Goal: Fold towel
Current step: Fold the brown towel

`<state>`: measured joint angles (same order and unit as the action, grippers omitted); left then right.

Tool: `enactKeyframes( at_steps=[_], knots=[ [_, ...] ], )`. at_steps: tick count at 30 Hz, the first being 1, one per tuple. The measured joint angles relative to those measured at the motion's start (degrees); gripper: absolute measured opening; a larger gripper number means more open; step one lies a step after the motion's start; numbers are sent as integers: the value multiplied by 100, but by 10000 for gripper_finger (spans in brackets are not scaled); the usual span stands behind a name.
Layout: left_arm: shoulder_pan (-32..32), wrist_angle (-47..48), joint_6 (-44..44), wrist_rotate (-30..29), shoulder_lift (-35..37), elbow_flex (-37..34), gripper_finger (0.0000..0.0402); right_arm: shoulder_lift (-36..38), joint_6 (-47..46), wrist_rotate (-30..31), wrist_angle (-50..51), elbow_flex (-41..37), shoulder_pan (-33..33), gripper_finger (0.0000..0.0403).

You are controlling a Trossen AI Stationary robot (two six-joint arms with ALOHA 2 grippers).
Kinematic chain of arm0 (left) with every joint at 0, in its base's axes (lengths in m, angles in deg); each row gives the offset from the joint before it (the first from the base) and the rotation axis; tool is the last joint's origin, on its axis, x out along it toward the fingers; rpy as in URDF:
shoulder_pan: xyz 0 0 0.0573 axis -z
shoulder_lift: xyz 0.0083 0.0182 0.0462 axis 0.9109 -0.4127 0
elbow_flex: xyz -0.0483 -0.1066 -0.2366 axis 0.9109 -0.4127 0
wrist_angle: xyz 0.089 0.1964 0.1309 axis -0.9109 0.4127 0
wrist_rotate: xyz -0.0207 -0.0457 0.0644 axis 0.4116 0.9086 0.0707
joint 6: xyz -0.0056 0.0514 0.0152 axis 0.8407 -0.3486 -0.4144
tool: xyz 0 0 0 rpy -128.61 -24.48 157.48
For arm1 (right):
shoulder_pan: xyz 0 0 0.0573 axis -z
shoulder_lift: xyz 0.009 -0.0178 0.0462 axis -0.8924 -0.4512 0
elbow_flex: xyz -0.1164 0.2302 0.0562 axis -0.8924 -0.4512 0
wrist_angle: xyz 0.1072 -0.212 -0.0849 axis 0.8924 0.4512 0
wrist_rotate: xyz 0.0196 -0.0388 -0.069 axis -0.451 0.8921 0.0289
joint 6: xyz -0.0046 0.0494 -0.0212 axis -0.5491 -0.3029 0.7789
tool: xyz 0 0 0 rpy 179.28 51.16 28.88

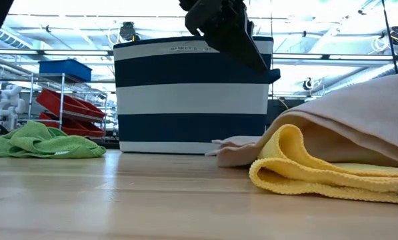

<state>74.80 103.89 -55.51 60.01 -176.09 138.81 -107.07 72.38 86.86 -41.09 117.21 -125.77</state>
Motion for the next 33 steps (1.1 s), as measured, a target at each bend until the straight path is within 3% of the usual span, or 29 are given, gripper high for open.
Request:
enactKeyframes(
  at_steps=[7, 10, 16, 33],
  knots=[
    [28, 4, 114, 12, 0, 0, 145, 0, 2313, -2353, -1569, -1, 591, 82],
    [50, 35, 119, 24, 0, 0, 145, 50, 2658, -3304, -1482, 0, 844, 82],
    [73, 124, 121, 41, 0, 0, 145, 392, 2783, -4456, -632, 0, 1248, 82],
    [59, 184, 134, 177, 0, 0, 145, 1839, 2239, -4232, 2612, -2, 1340, 82]
  ],
)
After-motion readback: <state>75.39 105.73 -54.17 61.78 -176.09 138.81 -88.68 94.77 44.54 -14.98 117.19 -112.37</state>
